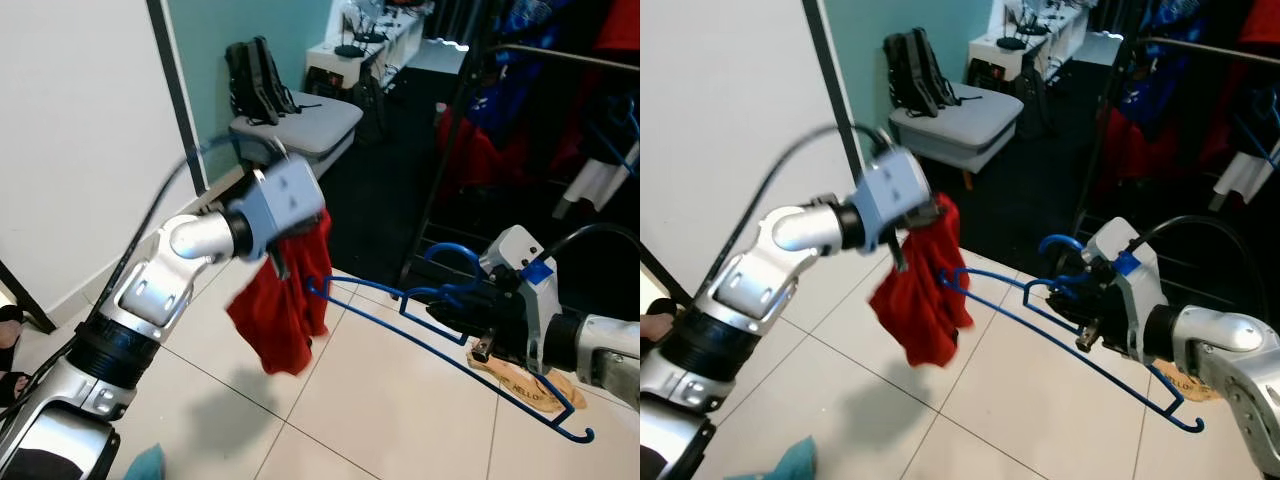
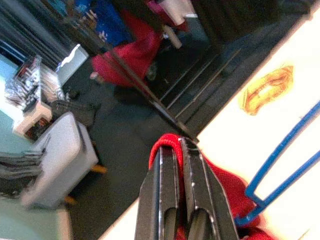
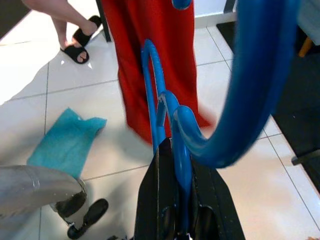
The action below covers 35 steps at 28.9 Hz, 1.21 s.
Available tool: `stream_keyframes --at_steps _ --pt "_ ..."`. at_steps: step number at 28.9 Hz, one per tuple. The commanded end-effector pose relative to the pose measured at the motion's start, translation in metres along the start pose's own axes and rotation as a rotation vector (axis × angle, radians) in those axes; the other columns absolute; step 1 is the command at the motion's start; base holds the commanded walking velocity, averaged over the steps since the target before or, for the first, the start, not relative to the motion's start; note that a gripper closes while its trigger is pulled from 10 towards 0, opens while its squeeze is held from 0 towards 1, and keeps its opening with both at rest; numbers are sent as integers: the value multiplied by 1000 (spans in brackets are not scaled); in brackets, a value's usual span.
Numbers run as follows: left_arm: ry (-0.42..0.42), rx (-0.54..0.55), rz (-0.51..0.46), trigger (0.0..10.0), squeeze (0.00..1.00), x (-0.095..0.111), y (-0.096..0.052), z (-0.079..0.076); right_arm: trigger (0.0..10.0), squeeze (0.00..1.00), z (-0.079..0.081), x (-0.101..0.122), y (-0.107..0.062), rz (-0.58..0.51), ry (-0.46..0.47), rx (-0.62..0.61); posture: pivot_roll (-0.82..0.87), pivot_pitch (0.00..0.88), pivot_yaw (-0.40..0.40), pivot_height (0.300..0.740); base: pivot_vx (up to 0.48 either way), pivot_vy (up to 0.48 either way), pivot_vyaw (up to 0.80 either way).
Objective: Hang hanger
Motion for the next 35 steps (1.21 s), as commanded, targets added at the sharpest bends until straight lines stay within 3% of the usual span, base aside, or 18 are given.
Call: stream_keyframes --at_steps 1,3,5,6,7,8,9,12,15,18,19,23,24,26,28,29,33,35 --pt "131 -40 47 10000 0 -13 -7 5 10000 0 -6 -3 -5 -2 0 -19 -23 33 24 740 0 0 0" --pt "131 -40 47 10000 0 -13 -7 5 10000 0 -6 -3 -5 -2 0 -19 -23 33 24 740 0 0 0" --pt "340 -92 78 10000 0 -26 -12 8 10000 0 -6 -10 -12 22 -10 14 -27 34 21 740 0 0 0" --pt "340 -92 78 10000 0 -26 -12 8 10000 0 -6 -10 -12 22 -10 14 -27 34 21 740 0 0 0" --pt "431 -124 84 10000 0 -28 -14 9 10000 0 -8 -13 -17 34 -16 35 -29 33 14 740 0 0 0" --pt "431 -124 84 10000 0 -28 -14 9 10000 0 -8 -13 -17 34 -16 35 -29 33 14 740 0 0 0" --pt "538 -181 61 10000 0 -27 -19 7 10000 0 -10 -17 -25 66 -33 52 -31 33 13 740 0 0 0" --pt "538 -181 61 10000 0 -27 -19 7 10000 0 -10 -17 -25 66 -33 52 -31 33 13 740 0 0 0" --pt "597 -331 -6 10000 0 -16 -32 4 10000 0 -23 -23 -42 129 -62 57 -24 32 13 740 0 0 0" --pt "597 -331 -6 10000 0 -16 -32 4 10000 0 -23 -23 -42 129 -62 57 -24 32 13 740 0 0 0" --pt "638 -397 -37 10000 0 -10 -37 4 10000 0 -32 -22 -48 146 -82 43 -22 32 9 740 0 0 0" --pt "633 -520 -100 10000 0 1 -44 1 10000 0 -46 -14 -53 130 -123 15 -25 30 8 740 0 0 0" --pt "586 -579 -143 10000 0 10 -48 0 10000 0 -51 -8 -53 107 -144 19 -29 30 9 740 0 0 0" --pt "586 -579 -143 10000 0 10 -48 0 10000 0 -51 -8 -53 107 -144 19 -29 30 9 740 0 0 0" --pt "500 -635 -214 10000 0 22 -53 -1 10000 0 -53 -1 -53 78 -160 37 -29 30 9 740 0 0 0" --pt "412 -685 -272 10000 0 32 -58 -1 10000 0 -52 6 -51 47 -177 72 -34 34 11 740 0 0 0" --pt "376 -728 -293 10000 0 36 -61 0 10000 0 -50 13 -51 20 -192 105 -32 38 11 740 0 0 0" --pt "432 -800 -265 10000 0 36 -63 -1 10000 0 -44 30 -54 -32 -232 226 -38 49 10 740 0 0 0"
Point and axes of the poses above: a point about 5 cm out from each wrist's last joint towards the gripper, its own y axis pointing out of the wrist towards the gripper, its own x axis along the axis of the wrist's last joint, z = x × y, the point moved 4 cm from there along y, pointing out of the wrist towards the gripper, and after that the axes turned 4 degrees about -y, right-handed, at the moved point
